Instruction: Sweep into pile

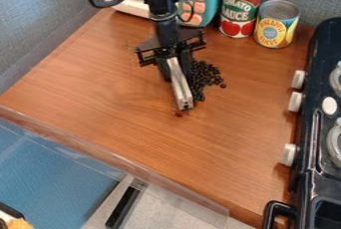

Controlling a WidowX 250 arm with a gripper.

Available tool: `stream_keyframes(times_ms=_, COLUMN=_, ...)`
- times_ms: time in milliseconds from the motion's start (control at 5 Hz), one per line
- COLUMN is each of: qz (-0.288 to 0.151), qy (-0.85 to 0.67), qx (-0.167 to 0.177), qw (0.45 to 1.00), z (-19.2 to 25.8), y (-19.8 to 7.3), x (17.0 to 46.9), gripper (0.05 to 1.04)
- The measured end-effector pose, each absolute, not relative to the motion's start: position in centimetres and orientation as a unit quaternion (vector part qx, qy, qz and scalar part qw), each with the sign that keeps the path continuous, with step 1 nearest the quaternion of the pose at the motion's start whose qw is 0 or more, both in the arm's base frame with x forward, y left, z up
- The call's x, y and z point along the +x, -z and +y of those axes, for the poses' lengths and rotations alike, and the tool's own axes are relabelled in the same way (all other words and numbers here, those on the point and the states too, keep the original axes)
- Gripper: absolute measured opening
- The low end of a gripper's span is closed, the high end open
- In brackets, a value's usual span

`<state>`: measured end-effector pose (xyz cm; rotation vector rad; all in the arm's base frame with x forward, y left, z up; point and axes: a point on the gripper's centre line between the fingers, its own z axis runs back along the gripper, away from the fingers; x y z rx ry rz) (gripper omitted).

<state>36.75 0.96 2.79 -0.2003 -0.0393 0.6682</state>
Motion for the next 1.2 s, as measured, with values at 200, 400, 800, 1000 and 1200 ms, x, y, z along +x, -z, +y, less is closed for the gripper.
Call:
stream_keyframes(times_ms=200, qz=-0.044, qy=-0.33, qx=-0.136, qw=0.933, z=2.5, y=-7.6, x=36.3, gripper=0.371)
stream_keyframes(times_ms=400, qz=-0.071, qy=-0.35, qx=-0.164, qw=0.92, z=5.6, y=-11.4, x=34.6, gripper=0.371)
stream_keyframes(times_ms=800, qz=-0.054, qy=-0.358, qx=-0.101, qw=0.927, z=10.9, y=-9.0, x=31.7, gripper=0.371)
stream_keyframes(times_ms=1000, qz=-0.041, qy=-0.371, qx=-0.06, qw=0.926, z=13.0, y=-6.1, x=31.0, gripper=0.371)
stream_keyframes(times_ms=1200, qz=-0.034, qy=-0.397, qx=-0.034, qw=0.917, z=13.4, y=-3.5, x=29.4, gripper=0.371)
